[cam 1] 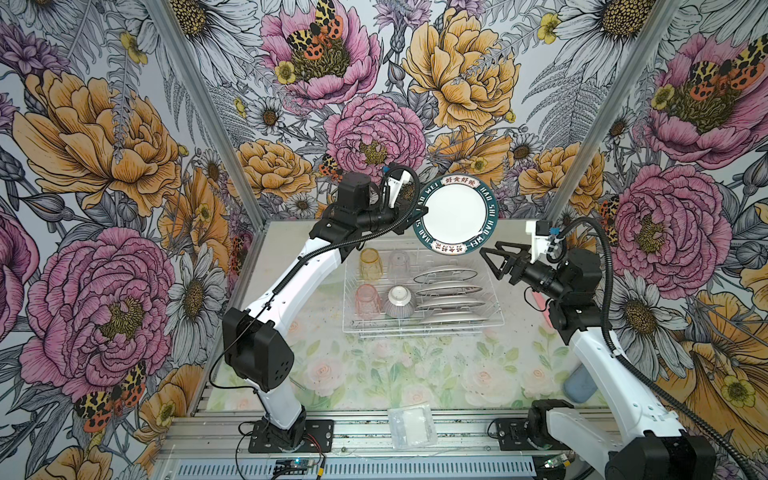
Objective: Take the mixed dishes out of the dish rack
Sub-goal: 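Lift the green-rimmed plate out of the rack with the left gripper, then grasp the raised plate's rim with the right gripper from the left gripper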
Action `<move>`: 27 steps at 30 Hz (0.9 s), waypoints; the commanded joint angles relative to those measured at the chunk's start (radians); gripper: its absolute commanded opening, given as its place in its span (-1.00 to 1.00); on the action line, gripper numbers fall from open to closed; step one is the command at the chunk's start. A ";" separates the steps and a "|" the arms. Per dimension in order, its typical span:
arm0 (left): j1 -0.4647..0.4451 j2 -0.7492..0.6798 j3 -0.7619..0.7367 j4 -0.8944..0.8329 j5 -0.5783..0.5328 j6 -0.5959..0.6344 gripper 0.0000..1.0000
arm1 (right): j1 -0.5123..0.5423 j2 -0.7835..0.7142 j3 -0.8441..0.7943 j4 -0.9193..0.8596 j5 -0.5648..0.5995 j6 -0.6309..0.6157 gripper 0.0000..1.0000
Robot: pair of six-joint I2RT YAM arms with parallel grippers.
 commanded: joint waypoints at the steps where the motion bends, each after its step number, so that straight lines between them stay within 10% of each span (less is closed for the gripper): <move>1: -0.007 0.019 -0.020 0.127 0.081 -0.078 -0.91 | -0.009 0.024 -0.005 0.119 -0.030 0.064 0.82; 12: -0.045 0.077 -0.026 0.205 0.146 -0.144 -0.91 | -0.027 0.136 -0.011 0.367 -0.066 0.222 0.54; 27: -0.071 0.140 -0.033 0.263 0.158 -0.186 -0.88 | -0.039 0.133 -0.007 0.372 -0.092 0.263 -0.87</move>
